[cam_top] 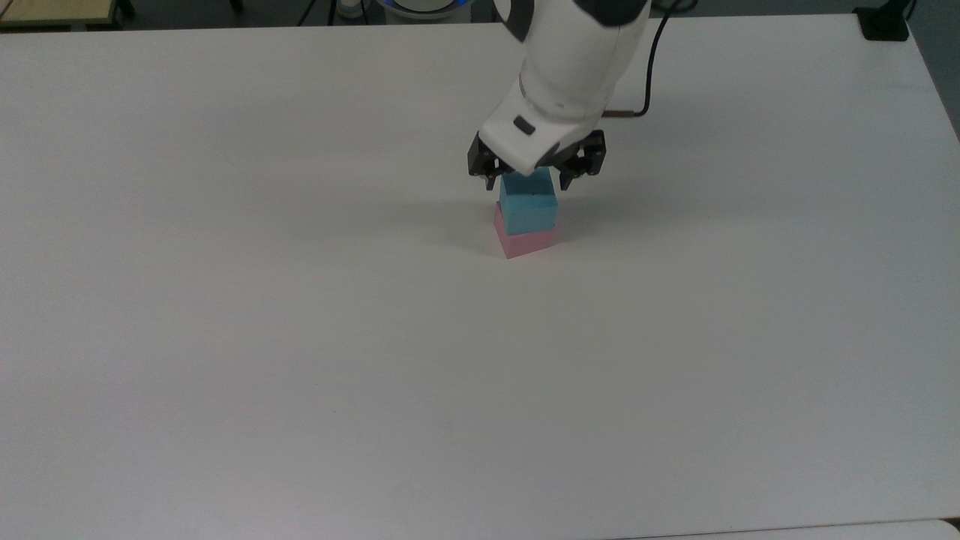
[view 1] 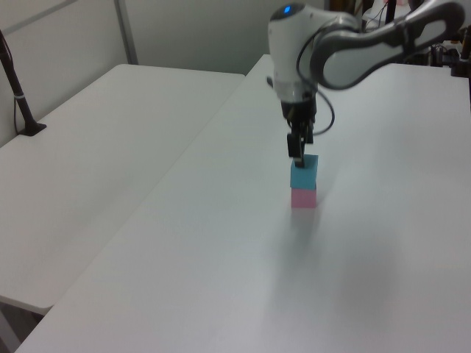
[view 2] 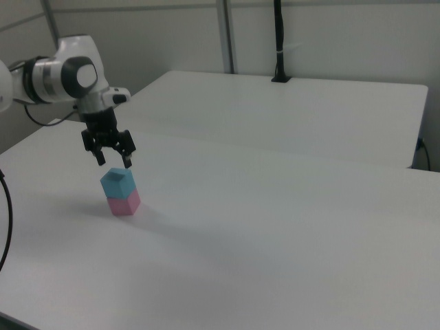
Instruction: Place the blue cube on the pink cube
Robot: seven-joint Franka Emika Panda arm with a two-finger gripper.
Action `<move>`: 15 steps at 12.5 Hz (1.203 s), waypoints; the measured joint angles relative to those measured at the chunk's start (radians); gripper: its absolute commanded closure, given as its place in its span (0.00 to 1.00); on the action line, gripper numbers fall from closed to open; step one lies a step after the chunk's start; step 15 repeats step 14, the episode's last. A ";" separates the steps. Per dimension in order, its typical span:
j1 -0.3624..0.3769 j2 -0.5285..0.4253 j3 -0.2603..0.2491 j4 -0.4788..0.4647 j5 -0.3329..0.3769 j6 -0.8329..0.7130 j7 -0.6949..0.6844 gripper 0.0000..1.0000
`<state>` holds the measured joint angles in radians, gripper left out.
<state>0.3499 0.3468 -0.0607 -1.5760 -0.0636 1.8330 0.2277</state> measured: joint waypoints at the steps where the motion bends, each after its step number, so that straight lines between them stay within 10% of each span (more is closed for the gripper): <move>1: -0.002 -0.032 0.000 0.003 0.000 -0.013 0.001 0.00; 10: -0.330 -0.277 0.072 0.013 0.003 -0.177 -0.103 0.00; 15: -0.362 -0.296 0.090 -0.005 0.004 -0.178 -0.109 0.00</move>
